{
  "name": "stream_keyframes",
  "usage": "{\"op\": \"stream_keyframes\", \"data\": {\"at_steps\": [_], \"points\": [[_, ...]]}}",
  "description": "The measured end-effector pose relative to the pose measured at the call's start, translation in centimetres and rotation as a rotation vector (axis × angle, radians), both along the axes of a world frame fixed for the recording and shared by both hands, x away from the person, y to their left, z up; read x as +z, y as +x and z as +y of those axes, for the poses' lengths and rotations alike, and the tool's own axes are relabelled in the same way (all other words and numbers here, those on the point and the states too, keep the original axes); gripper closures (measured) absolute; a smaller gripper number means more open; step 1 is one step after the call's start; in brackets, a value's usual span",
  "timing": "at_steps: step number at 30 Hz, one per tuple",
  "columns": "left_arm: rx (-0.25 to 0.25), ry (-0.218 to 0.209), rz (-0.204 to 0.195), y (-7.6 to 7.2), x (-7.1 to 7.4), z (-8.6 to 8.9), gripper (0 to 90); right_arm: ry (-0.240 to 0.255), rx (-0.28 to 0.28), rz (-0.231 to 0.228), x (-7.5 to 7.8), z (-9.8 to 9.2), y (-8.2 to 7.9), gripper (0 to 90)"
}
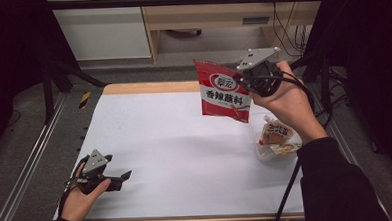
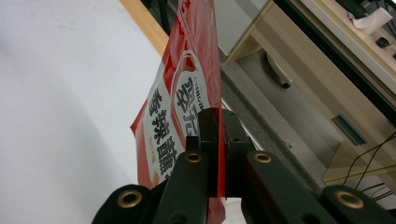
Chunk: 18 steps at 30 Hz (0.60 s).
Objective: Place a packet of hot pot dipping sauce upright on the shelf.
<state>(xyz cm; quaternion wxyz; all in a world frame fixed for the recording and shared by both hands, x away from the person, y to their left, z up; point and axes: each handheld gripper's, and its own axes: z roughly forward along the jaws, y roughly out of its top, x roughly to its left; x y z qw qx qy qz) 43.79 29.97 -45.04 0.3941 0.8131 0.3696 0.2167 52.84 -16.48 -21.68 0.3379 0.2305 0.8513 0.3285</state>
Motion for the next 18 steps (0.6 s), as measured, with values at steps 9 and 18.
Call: {"op": "stream_keyframes", "data": {"at_steps": [9,18], "points": [[-0.003,0.01,0.01,0.1,-0.3,-0.2,8.1,0.007,-0.063,-0.026,-0.8,-1.9,2.0,90.0],[-0.01,0.019,0.018,0.2,-0.4,-0.3,8.1,0.038,-0.123,-0.026,-1.7,-4.7,3.0,90.0]]}}
